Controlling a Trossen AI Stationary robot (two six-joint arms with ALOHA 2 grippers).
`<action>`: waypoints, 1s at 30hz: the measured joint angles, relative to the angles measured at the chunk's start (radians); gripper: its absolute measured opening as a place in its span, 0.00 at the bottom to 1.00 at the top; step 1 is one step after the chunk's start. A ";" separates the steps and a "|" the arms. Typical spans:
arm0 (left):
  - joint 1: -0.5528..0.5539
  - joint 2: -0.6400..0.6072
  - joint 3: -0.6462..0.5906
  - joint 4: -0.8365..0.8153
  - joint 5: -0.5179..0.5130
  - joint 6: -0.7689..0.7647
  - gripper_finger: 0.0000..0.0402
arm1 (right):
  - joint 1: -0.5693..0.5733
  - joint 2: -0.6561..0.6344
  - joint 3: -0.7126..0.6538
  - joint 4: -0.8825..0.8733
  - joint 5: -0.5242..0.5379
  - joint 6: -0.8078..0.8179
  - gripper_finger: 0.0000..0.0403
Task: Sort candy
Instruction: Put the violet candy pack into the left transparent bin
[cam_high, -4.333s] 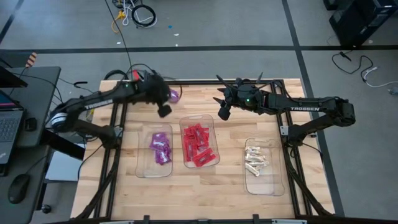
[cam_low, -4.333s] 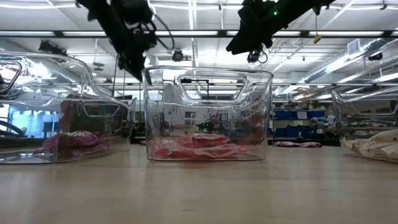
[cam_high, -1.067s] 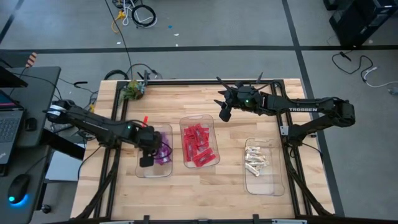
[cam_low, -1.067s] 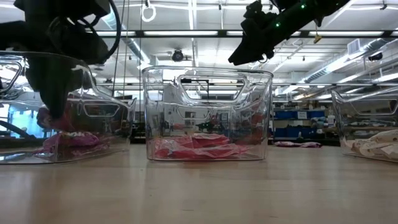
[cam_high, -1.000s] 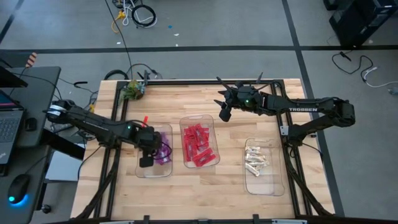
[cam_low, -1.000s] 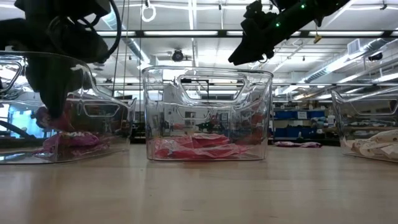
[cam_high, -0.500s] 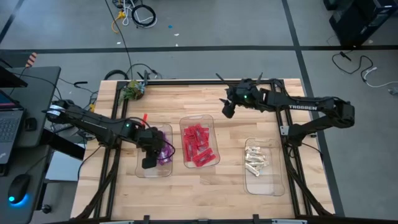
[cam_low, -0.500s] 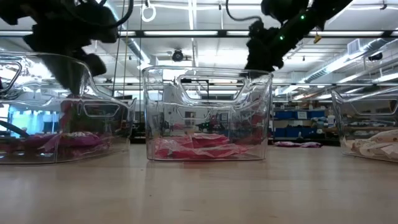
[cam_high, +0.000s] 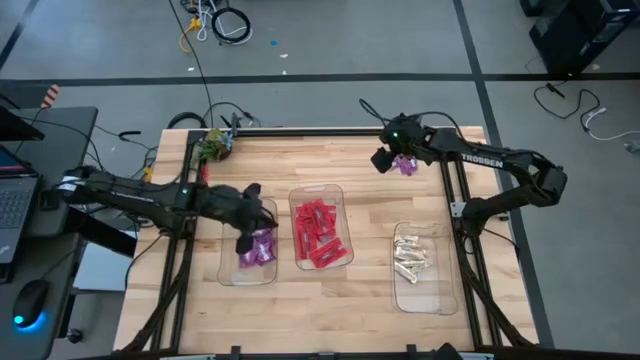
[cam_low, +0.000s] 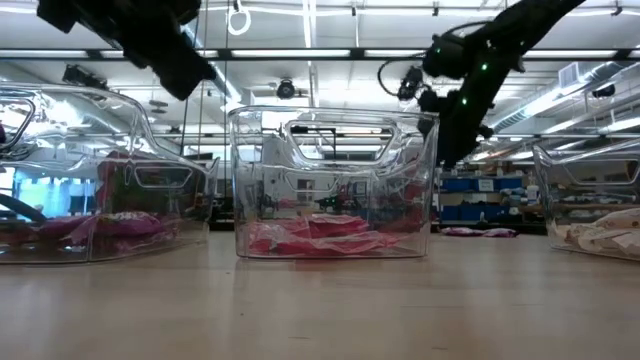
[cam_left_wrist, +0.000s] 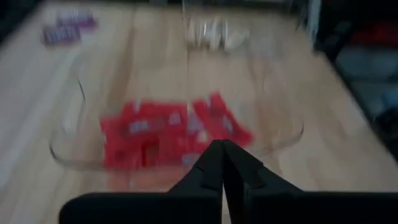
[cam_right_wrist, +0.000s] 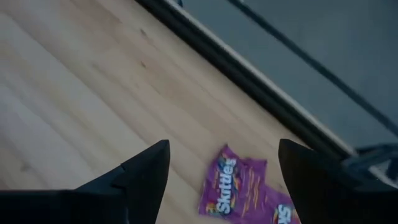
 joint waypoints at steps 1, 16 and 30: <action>0.016 -0.022 -0.015 0.040 0.018 0.010 0.01 | -0.007 0.019 0.000 -0.004 0.000 0.011 0.71; 0.251 -0.105 -0.044 0.167 0.074 0.148 0.01 | -0.061 0.313 0.000 -0.011 0.072 0.125 0.66; 0.431 -0.104 -0.044 0.173 0.214 0.202 0.01 | -0.076 0.363 0.002 0.005 -0.035 0.122 0.23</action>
